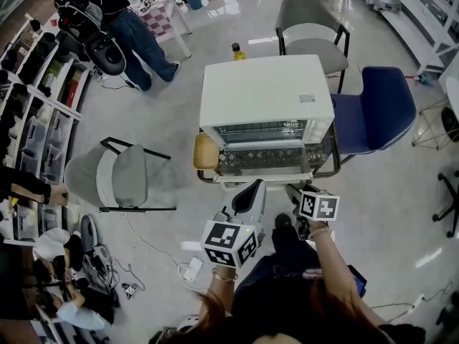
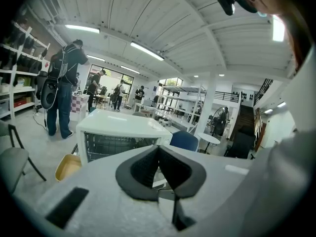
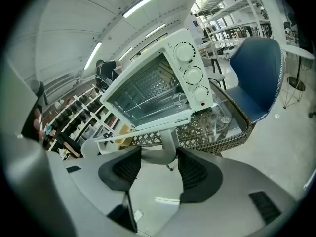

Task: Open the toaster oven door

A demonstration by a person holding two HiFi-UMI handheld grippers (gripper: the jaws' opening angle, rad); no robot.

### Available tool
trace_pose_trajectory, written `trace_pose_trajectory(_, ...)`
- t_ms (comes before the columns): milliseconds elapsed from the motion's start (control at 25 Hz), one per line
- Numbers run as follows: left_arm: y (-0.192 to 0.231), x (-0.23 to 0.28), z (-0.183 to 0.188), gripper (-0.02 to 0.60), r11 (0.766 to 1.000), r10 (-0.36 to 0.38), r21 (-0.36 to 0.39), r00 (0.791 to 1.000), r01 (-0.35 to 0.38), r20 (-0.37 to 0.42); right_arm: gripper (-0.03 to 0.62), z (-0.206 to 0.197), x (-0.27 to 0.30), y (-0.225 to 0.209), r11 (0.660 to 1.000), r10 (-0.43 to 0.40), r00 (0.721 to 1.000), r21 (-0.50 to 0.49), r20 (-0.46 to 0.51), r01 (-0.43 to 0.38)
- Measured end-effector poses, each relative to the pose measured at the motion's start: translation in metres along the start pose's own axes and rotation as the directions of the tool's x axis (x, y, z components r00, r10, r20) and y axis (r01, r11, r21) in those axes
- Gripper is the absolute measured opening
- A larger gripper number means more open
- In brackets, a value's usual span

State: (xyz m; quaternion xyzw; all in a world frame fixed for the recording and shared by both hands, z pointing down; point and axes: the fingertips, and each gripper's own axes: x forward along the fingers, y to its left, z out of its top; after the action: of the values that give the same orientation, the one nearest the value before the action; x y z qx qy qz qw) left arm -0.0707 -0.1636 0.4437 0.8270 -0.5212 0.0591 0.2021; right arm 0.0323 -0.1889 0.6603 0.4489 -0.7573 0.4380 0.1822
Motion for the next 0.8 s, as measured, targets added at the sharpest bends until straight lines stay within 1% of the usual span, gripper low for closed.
trace_pose_trajectory(200, 0.003, 0.001, -0.009, 0.014, 1.0, 0.007, -0.008, 1.0, -0.007, -0.005, 0.229, -0.005, 0.004, -0.001, 1.0, 0.007, 1.0, -0.005, -0.002, -0.007)
trace_pose_trajectory(400, 0.006, 0.002, -0.023, 0.014, 1.0, 0.023, 0.015, 1.0, -0.023, -0.018, 0.229, -0.01, 0.005, -0.004, 1.0, -0.002, 1.0, -0.016, -0.005, 0.002)
trace_pose_trajectory(800, 0.011, 0.002, -0.046, 0.014, 0.999, 0.026, -0.021, 0.999, -0.027, -0.029, 0.229, -0.024, 0.01, -0.008, 1.0, -0.01, 0.999, -0.027, -0.03, 0.009)
